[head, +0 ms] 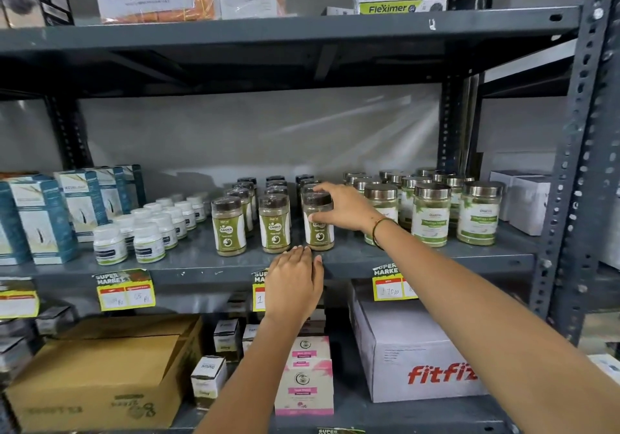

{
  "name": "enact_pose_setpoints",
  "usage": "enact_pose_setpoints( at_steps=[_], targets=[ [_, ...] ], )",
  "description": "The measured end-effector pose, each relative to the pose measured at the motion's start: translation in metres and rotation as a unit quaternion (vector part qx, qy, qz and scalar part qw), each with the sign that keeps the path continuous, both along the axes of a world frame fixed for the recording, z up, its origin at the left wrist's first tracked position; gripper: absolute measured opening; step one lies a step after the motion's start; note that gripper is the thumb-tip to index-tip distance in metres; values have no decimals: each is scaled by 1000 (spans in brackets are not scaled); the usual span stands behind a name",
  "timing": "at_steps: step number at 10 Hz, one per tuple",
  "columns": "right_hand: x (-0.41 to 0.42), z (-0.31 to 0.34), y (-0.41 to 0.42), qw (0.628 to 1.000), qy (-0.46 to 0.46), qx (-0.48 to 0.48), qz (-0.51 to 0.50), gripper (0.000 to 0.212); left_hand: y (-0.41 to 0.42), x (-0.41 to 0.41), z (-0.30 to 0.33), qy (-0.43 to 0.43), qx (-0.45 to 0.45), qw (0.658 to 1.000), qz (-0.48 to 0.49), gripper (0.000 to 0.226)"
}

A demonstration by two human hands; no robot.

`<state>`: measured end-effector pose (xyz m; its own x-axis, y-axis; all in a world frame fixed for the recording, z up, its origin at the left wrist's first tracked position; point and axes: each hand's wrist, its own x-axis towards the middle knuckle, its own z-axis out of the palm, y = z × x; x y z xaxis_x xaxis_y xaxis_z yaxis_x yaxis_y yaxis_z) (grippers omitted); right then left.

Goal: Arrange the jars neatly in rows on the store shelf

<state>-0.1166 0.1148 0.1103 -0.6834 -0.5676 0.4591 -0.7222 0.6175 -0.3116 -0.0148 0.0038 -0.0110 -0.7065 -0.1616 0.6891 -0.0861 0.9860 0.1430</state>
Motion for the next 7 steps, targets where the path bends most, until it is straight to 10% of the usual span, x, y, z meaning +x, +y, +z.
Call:
enact_pose_setpoints(
  at_steps=[7],
  targets=[
    [13, 10, 34, 994, 16, -108, -19, 74, -3, 5, 14, -40, 9, 999, -19, 41]
  ],
)
